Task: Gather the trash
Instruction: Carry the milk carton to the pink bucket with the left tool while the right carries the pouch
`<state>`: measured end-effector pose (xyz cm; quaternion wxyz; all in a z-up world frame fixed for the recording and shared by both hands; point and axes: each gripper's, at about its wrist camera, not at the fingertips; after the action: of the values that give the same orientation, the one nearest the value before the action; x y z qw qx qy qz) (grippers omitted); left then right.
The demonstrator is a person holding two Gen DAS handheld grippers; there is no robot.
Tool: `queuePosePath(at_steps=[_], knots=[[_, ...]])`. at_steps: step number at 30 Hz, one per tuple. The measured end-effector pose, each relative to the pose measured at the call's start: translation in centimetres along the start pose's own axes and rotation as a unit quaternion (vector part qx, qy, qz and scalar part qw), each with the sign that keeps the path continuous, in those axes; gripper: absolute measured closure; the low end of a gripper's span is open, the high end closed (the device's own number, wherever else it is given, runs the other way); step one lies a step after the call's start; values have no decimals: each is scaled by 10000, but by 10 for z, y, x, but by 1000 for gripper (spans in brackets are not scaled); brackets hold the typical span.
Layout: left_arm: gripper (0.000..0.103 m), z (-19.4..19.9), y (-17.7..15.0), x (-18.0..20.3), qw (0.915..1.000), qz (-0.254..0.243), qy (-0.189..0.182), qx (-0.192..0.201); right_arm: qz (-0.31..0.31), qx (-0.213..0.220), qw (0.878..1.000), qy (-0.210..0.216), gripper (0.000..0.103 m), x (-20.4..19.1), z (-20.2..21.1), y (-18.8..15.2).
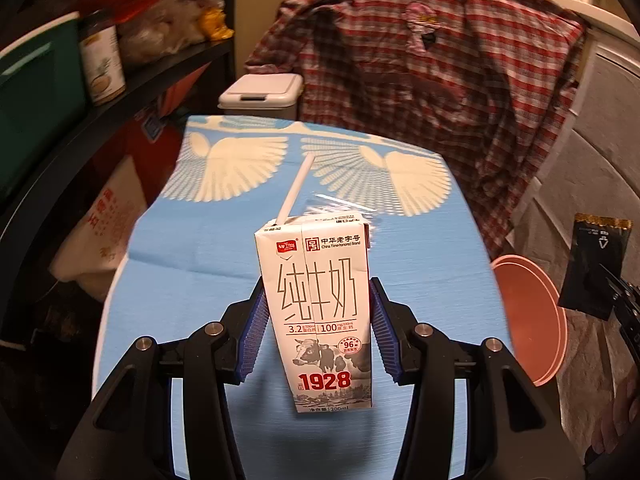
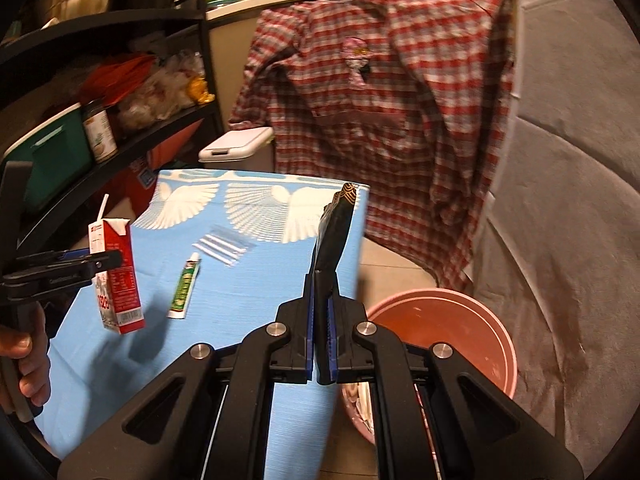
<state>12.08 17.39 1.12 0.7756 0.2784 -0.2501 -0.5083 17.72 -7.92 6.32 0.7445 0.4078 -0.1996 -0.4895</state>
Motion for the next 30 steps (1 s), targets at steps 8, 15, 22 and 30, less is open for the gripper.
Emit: queuePosePath(at_steps=[8, 15, 22, 30], knots=[[55, -3, 1, 42, 9994, -158, -314, 66, -250, -29, 9995, -189, 97, 39, 3, -5], [55, -4, 1, 77, 9977, -259, -619, 115, -406, -92, 9986, -324, 97, 64, 5, -11], [55, -8, 1, 114, 9952, -380, -898, 116, -542, -225, 9973, -451, 97, 82, 3, -17], [55, -16, 0, 160, 9900, -563, -1291, 110, -697, -471, 9945, -622, 97, 99, -6, -25]])
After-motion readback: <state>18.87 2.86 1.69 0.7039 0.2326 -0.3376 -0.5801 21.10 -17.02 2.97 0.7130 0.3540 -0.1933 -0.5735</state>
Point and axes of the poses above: each gripper's, at about its wrist camera, not at the fingertips, and z roughly against the way its jaws point, x to its right, y to its top, and after that the axes turned 2 degrees about x, right-handed
